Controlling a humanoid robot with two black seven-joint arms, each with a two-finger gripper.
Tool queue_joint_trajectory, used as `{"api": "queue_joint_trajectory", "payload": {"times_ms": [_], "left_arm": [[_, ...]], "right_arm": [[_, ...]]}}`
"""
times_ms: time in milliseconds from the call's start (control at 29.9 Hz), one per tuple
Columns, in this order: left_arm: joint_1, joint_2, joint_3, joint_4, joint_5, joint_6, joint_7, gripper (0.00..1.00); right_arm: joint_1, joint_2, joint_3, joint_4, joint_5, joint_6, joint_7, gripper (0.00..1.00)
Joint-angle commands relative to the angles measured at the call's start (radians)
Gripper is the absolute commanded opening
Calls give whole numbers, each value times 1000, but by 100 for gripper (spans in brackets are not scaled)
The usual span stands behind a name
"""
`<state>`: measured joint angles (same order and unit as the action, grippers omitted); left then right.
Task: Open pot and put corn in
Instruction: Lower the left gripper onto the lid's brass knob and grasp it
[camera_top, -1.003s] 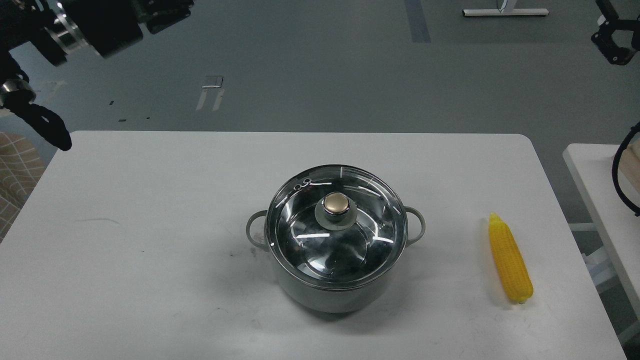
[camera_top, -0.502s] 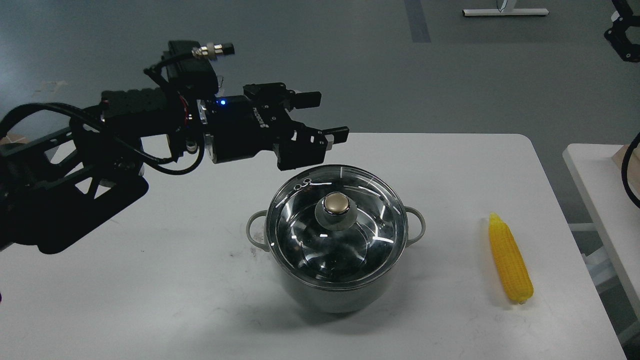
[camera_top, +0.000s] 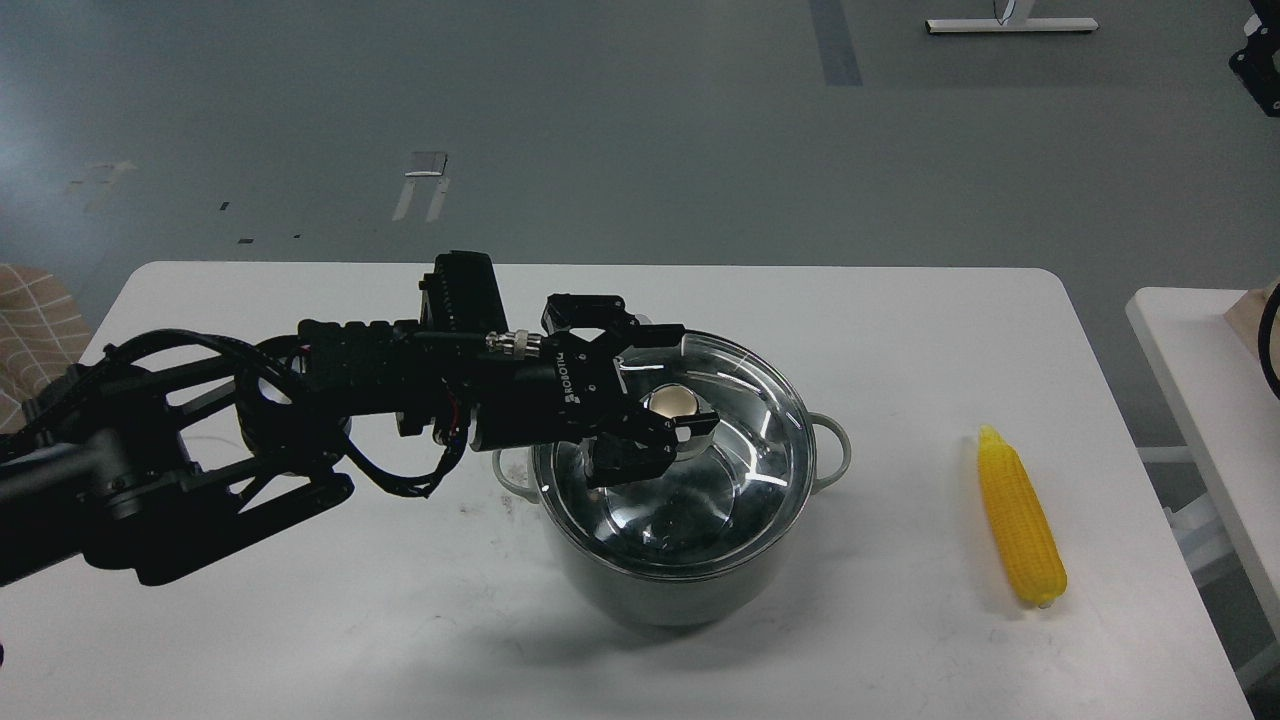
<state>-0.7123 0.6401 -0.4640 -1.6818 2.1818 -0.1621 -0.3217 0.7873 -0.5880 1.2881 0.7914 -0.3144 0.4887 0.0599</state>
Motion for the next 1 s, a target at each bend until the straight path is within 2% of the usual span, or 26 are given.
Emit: {"api": "queue_joint_trajectory", "payload": {"times_ms": [0, 803, 970], "left_arm": [[36, -11, 1, 11, 0, 24, 3, 78], [68, -42, -4, 71, 0, 30, 3, 76], [76, -40, -5, 74, 0, 30, 3, 67]], "right_arm": [[0, 4, 0, 0, 0, 0, 0, 100], [-10, 5, 2, 2, 0, 0, 5, 100], [-11, 11, 23, 3, 1, 0, 5, 100]]}}
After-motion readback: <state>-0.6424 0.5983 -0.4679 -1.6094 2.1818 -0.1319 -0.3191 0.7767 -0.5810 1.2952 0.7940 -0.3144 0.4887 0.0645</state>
